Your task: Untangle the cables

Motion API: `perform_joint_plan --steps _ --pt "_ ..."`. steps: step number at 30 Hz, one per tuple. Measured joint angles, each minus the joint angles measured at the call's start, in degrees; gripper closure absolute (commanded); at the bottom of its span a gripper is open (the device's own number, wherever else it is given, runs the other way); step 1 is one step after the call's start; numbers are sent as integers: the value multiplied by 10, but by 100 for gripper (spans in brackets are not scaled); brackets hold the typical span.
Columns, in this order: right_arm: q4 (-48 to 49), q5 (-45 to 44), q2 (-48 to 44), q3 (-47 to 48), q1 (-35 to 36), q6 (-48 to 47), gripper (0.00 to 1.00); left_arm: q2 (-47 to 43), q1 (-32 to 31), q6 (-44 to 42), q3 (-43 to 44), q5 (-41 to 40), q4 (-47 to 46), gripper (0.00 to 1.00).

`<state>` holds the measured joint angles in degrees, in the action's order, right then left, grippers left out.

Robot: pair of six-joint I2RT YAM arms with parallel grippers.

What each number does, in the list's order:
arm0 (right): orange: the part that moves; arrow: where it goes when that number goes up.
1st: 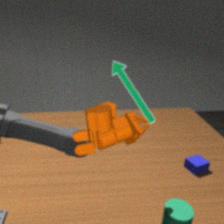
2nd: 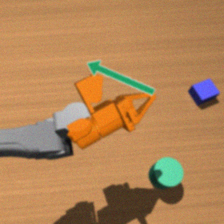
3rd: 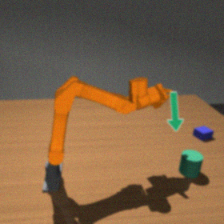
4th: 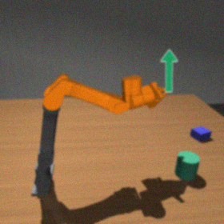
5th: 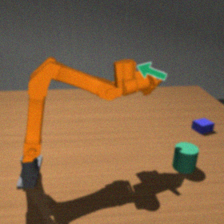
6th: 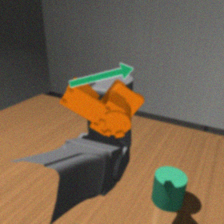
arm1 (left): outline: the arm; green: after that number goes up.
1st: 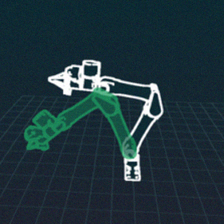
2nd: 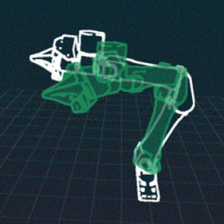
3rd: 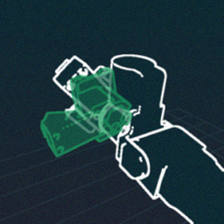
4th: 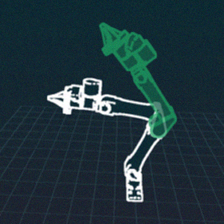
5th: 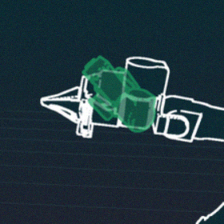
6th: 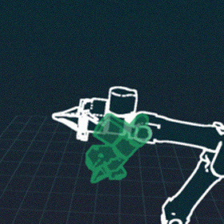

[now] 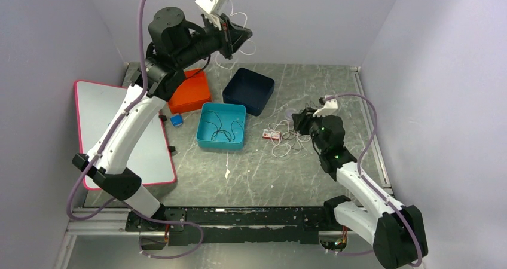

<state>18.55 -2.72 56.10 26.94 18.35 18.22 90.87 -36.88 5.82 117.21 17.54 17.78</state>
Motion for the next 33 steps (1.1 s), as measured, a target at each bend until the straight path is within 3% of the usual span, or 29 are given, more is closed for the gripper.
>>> perform_joint_plan --steps 15,33 --pt "-122 95 -98 71 0 -4 45 14 130 32 -101 3 74 93" --pt "-214 113 -167 80 0 -2 39 83 204 20 -76 22 72 90"
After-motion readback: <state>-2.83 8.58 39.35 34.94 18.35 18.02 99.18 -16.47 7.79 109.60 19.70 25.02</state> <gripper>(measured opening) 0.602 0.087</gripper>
